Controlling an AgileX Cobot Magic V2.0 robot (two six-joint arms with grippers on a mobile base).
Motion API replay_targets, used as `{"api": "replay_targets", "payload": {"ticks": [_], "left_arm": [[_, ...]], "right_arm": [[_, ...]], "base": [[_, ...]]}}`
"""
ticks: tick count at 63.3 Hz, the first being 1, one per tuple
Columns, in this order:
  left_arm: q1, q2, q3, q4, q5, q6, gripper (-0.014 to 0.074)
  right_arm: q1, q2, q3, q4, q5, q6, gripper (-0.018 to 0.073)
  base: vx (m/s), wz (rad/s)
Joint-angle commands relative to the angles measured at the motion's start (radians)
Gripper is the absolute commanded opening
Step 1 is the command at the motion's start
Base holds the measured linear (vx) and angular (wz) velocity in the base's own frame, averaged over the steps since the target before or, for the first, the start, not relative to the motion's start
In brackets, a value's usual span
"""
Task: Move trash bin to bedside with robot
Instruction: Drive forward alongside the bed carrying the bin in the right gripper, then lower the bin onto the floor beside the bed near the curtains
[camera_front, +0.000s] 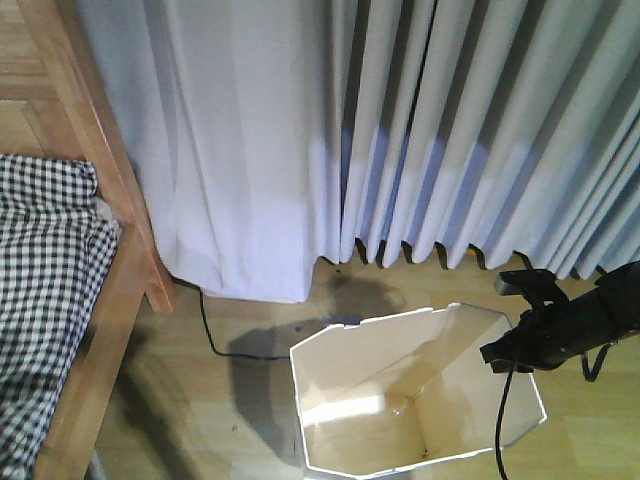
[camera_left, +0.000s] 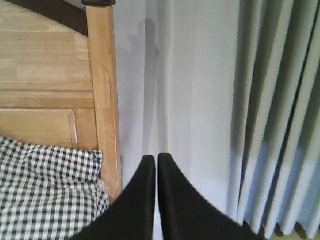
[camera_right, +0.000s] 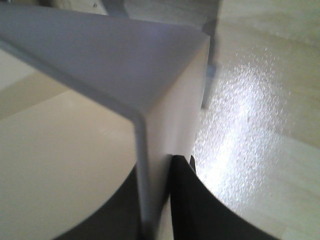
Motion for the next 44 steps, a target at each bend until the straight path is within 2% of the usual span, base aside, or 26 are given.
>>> {"api": "replay_targets", "payload": {"ticks": [1, 22, 44], "left_arm": [[-0.003, -0.01, 0.029, -0.008, -0.073, -0.009, -0.0006], [-0.003, -0.01, 0.029, -0.008, -0.073, -0.009, -0.0006], [-0.003, -0.01, 0.029, -0.008, -0.073, -0.009, -0.0006]], "right_arm": [[-0.005, -0.066, -0.009, 0.039, 0.16, 0.007, -0.0006], [-0.005, -0.066, -0.009, 0.039, 0.16, 0.007, -0.0006], [-0.005, -0.066, -0.009, 0.039, 0.16, 0.007, -0.0006]], "base": [[0.28, 0.01], [0.2, 0.04], [0.03, 0.01]]}}
